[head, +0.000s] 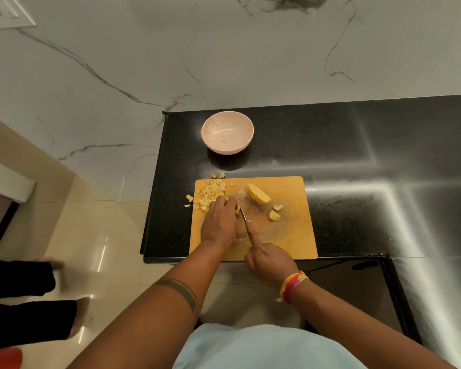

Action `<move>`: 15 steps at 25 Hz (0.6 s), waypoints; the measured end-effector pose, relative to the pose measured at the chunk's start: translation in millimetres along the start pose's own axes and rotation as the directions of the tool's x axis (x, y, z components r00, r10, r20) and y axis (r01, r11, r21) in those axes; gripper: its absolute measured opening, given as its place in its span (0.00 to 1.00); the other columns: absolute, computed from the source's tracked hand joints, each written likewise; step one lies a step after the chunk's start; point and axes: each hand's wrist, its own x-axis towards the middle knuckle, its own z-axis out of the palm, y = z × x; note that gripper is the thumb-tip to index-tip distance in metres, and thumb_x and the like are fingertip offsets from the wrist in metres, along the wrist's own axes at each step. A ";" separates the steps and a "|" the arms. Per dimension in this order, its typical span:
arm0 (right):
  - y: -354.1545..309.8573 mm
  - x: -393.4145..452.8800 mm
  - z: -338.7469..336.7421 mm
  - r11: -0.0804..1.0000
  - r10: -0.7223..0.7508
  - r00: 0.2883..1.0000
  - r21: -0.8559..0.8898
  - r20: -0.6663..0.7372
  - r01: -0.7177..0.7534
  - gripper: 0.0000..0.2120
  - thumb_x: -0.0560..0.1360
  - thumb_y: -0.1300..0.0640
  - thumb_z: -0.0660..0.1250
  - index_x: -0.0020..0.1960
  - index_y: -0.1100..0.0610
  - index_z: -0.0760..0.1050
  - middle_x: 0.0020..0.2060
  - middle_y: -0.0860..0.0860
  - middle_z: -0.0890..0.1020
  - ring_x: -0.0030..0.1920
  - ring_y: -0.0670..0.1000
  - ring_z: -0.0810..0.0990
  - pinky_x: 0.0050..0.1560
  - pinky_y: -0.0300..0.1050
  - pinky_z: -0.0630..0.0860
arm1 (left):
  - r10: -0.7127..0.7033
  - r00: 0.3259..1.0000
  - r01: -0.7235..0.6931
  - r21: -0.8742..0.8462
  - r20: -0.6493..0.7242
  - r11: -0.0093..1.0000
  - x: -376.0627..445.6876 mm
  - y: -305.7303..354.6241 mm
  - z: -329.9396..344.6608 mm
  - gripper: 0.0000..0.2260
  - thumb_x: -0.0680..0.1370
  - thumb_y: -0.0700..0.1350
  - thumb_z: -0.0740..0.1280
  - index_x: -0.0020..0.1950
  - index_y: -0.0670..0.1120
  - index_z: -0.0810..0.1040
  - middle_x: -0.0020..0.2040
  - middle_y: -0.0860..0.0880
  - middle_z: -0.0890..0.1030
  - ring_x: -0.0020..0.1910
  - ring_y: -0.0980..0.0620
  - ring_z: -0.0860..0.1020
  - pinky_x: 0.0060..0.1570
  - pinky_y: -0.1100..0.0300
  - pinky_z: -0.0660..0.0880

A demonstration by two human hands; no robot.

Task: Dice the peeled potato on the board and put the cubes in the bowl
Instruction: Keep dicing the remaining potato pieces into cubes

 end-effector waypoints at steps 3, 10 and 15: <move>10.5 -4.7 -9.7 0.999 0.021 0.999 0.030 -0.036 -0.020 0.38 0.81 0.52 0.57 0.83 0.46 0.37 0.33 0.51 0.77 0.30 0.52 0.75 0.34 0.50 0.74 | 0.029 0.999 -0.031 -0.052 -0.040 0.998 -0.3 10.2 1.3 0.09 0.83 0.46 0.61 0.62 0.49 0.76 0.60 0.48 0.74 0.58 0.47 0.72 0.53 0.52 0.76; 59.4 -48.1 -24.7 0.994 0.107 0.984 0.022 -0.141 -0.105 0.37 0.82 0.52 0.56 0.82 0.41 0.37 0.29 0.47 0.75 0.27 0.50 0.74 0.28 0.48 0.69 | 0.187 0.982 -0.179 -0.168 0.038 0.969 -0.1 59.4 25.1 0.14 0.83 0.50 0.64 0.67 0.48 0.77 0.61 0.46 0.76 0.62 0.45 0.73 0.60 0.51 0.74; 70.5 -56.0 -29.8 0.988 0.151 0.978 0.022 -0.146 -0.150 0.36 0.82 0.51 0.56 0.83 0.42 0.39 0.28 0.45 0.73 0.27 0.49 0.72 0.27 0.42 0.59 | 0.075 0.993 -0.056 -0.185 0.094 0.981 1.7 72.9 37.9 0.21 0.80 0.55 0.67 0.72 0.53 0.72 0.65 0.47 0.73 0.66 0.45 0.71 0.64 0.49 0.73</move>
